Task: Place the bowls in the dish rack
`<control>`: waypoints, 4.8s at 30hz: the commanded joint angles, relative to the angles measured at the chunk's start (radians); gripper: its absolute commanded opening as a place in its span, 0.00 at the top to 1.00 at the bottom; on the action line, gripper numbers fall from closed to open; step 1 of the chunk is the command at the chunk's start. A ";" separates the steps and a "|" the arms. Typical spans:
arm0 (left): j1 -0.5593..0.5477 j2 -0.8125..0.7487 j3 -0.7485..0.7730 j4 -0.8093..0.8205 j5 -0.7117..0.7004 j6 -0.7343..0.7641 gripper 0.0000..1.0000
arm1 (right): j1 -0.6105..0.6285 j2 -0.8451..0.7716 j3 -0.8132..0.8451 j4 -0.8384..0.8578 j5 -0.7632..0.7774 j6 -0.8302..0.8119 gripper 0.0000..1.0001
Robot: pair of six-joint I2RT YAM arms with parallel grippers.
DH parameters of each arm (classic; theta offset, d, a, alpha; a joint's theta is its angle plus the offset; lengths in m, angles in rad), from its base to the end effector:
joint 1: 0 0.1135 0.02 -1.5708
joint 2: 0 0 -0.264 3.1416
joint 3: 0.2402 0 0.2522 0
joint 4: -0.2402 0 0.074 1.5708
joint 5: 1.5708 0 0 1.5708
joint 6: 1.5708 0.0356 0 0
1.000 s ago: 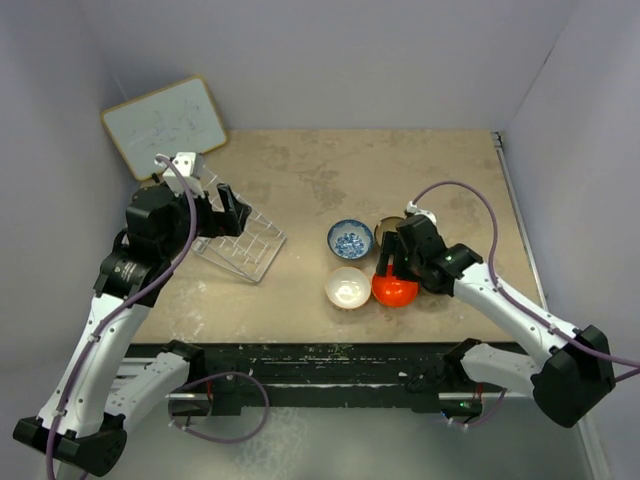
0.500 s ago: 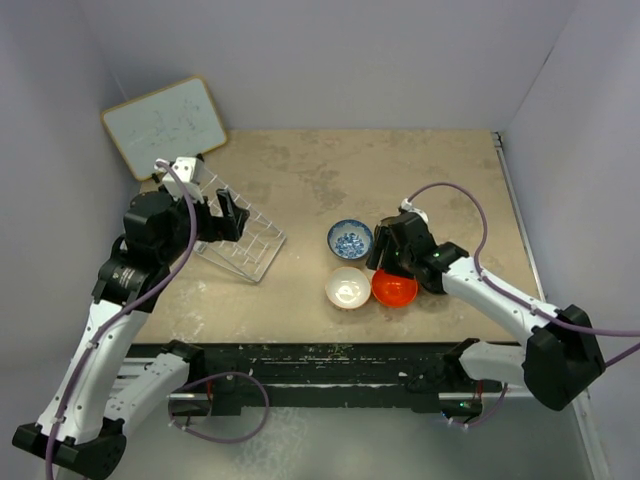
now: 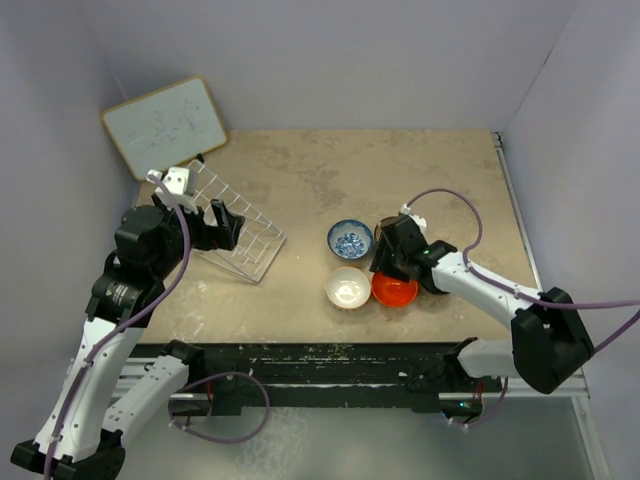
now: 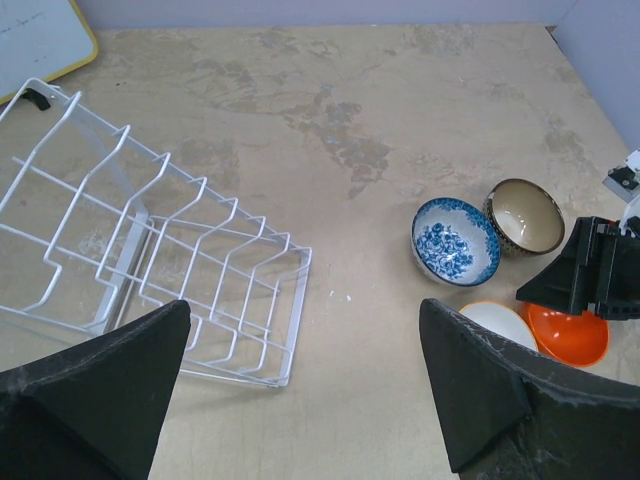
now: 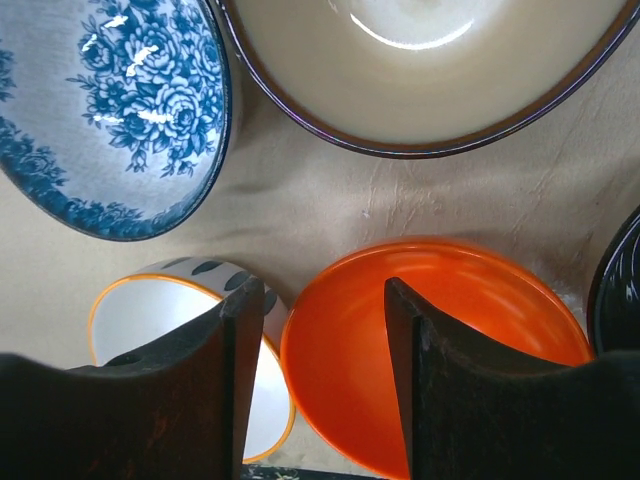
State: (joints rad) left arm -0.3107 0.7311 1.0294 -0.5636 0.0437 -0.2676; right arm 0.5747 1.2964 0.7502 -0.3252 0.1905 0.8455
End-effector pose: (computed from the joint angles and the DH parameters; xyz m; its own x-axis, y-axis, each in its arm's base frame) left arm 0.1383 -0.0460 0.3904 -0.3321 -0.1708 -0.9276 0.2673 0.9261 -0.2662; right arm 0.2211 0.1352 0.2083 -0.7489 0.3904 -0.5355 0.1945 0.9019 0.3856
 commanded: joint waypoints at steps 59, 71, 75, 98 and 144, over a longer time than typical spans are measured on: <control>-0.005 -0.025 0.104 -0.007 -0.089 0.032 0.01 | 0.139 -0.229 0.179 0.070 -0.056 -0.103 1.00; -0.004 -0.065 0.195 -0.061 -0.142 0.042 0.01 | 0.244 -0.005 0.021 1.301 -0.405 0.117 1.00; -0.005 -0.075 0.195 -0.082 -0.152 0.039 0.01 | 0.282 0.126 0.010 1.552 -0.294 0.235 1.00; -0.005 -0.098 0.190 -0.119 -0.168 0.058 0.01 | 0.402 0.693 0.175 1.900 0.014 0.601 1.00; -0.005 -0.125 0.116 -0.102 -0.176 0.066 0.01 | 0.315 0.813 0.275 1.617 -0.017 0.558 1.00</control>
State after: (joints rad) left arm -0.3107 0.6125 1.1587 -0.6987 -0.1246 -0.2161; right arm 0.9489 2.1380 1.0039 1.3445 0.1707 1.4742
